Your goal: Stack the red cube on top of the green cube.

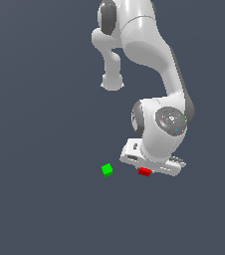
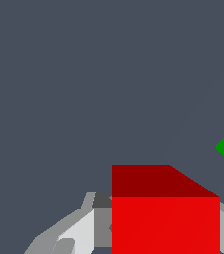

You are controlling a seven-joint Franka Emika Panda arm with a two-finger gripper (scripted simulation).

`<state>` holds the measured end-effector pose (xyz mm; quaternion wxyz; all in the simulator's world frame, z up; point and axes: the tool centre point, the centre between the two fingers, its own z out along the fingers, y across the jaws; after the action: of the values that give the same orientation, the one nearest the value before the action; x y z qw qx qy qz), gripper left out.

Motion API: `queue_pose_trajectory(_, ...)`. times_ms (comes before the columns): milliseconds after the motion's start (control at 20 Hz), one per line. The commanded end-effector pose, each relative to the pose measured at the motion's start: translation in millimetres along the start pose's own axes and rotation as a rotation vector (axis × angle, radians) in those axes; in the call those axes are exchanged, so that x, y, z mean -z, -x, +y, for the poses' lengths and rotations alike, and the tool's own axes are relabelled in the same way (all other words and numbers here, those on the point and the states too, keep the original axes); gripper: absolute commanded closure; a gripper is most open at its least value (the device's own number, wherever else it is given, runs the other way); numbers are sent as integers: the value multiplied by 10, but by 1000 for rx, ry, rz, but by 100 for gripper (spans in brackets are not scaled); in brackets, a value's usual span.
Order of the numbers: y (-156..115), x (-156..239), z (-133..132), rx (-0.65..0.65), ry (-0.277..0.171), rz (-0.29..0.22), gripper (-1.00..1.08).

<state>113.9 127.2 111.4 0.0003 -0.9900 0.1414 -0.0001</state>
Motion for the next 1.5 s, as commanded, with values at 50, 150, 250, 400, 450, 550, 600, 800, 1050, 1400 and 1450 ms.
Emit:
queue_pose_trajectory(50,-23,-74,240,-1,0,1,108)
queue_pose_trajectory(150,-39,-139,429,-2,0,0,108)
queue_pose_trajectory(250,-56,-204,624,-2,0,0,108)
queue_pose_trajectory(400,-83,-299,906,-2,0,0,108)
queue_pose_trajectory(450,-93,-329,996,-2,0,0,108)
queue_pose_trajectory(550,-112,-386,1164,-2,0,0,108)
queue_pose_trajectory(600,-121,-415,1240,-2,1,0,108)
queue_pose_trajectory(800,-151,-489,1457,-2,1,0,108)
queue_pose_trajectory(1050,-163,-514,1529,-2,1,0,-92)
queue_pose_trajectory(1400,-163,-514,1529,-2,1,0,-92)
queue_pose_trajectory(1450,-163,-514,1529,-2,1,0,-92)
